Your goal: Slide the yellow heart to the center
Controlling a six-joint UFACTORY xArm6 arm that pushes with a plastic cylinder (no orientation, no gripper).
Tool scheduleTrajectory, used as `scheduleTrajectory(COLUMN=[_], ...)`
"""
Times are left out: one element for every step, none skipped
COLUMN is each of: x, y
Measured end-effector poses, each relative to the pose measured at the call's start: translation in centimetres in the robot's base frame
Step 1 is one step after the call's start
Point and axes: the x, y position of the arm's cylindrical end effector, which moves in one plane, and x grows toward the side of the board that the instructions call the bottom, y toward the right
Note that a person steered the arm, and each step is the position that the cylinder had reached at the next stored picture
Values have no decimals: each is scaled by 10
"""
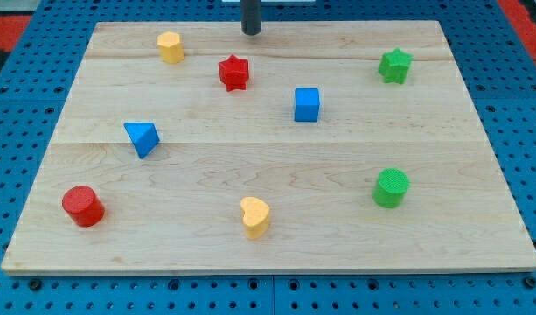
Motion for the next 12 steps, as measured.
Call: scheduleTrajectory(x=[5, 5, 8, 20, 40, 57, 60, 61, 72, 86, 104, 118], y=[5, 15, 19, 21, 17, 5, 22, 42, 42, 42, 42, 42])
